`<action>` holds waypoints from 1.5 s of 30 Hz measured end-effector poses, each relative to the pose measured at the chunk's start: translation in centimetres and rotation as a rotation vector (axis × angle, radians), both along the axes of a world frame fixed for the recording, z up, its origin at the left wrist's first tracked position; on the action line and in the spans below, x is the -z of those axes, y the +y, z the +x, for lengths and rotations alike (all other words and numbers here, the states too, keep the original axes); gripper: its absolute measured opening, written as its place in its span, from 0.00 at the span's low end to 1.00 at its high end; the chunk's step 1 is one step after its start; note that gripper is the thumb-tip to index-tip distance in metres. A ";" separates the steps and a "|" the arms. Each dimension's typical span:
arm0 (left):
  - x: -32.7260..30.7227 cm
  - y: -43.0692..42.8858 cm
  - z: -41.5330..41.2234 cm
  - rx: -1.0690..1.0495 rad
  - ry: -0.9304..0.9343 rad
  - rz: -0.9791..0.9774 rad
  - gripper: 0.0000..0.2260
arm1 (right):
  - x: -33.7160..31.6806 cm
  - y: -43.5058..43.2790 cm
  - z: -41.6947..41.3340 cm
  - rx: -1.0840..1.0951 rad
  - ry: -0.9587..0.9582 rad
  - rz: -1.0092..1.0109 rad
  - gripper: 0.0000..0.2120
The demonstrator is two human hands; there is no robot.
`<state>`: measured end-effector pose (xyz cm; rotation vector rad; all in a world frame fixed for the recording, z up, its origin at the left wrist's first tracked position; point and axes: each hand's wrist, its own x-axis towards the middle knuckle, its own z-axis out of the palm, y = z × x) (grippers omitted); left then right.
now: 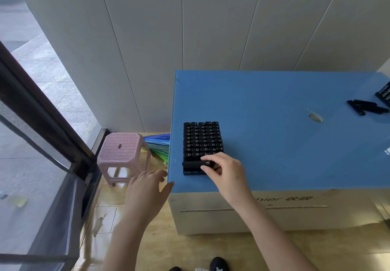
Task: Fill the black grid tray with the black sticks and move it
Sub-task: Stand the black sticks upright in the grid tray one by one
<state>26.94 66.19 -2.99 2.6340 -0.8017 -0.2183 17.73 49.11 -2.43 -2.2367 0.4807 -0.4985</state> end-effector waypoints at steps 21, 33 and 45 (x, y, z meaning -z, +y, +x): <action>-0.1 3.7 0.4 0.085 -0.036 0.095 0.17 | 0.0 1.2 3.2 -0.128 -0.098 -0.421 0.03; -0.4 4.3 0.2 0.122 -0.016 0.043 0.16 | 1.3 1.5 2.9 -0.057 -0.091 -0.314 0.05; -1.5 -0.4 -2.2 0.179 0.045 -0.069 0.12 | 1.0 0.3 -2.3 0.060 0.022 -0.231 0.15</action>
